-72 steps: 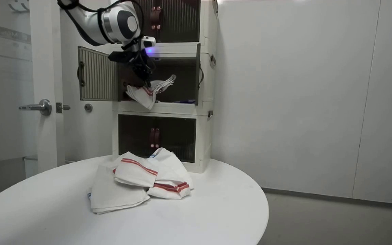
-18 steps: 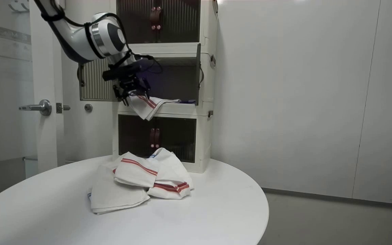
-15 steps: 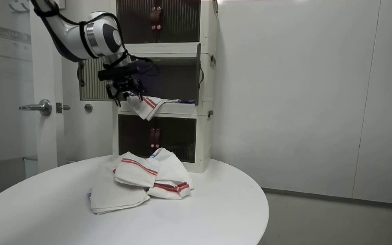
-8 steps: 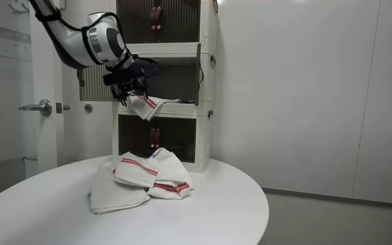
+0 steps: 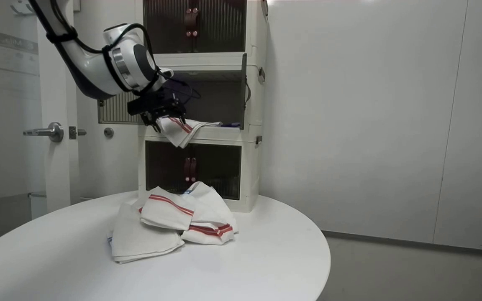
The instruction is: Put the towel in the middle drawer
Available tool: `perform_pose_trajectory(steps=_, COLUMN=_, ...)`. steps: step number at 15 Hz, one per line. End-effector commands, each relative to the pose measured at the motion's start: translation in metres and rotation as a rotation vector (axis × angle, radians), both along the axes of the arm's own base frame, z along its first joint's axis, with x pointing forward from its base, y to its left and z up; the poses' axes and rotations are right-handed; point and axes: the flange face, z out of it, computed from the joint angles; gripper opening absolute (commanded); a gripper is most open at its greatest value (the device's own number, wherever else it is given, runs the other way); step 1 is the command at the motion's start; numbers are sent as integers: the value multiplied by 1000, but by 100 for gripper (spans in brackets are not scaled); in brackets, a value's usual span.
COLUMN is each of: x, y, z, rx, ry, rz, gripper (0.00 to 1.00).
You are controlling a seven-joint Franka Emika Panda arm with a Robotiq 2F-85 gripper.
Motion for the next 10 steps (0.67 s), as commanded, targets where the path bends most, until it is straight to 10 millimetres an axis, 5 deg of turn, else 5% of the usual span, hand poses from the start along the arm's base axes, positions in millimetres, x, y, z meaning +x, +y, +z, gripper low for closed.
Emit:
perform_pose_trajectory(steps=1, x=3, y=5, z=-2, rx=12, ry=-55, rz=-28, gripper=75)
perform_pose_trajectory(steps=3, x=3, y=6, z=-4, rx=13, ry=-68, rz=-36, gripper=67)
perform_pose_trajectory(steps=10, x=3, y=7, z=-8, rx=1, ry=-93, rz=-65, gripper=12)
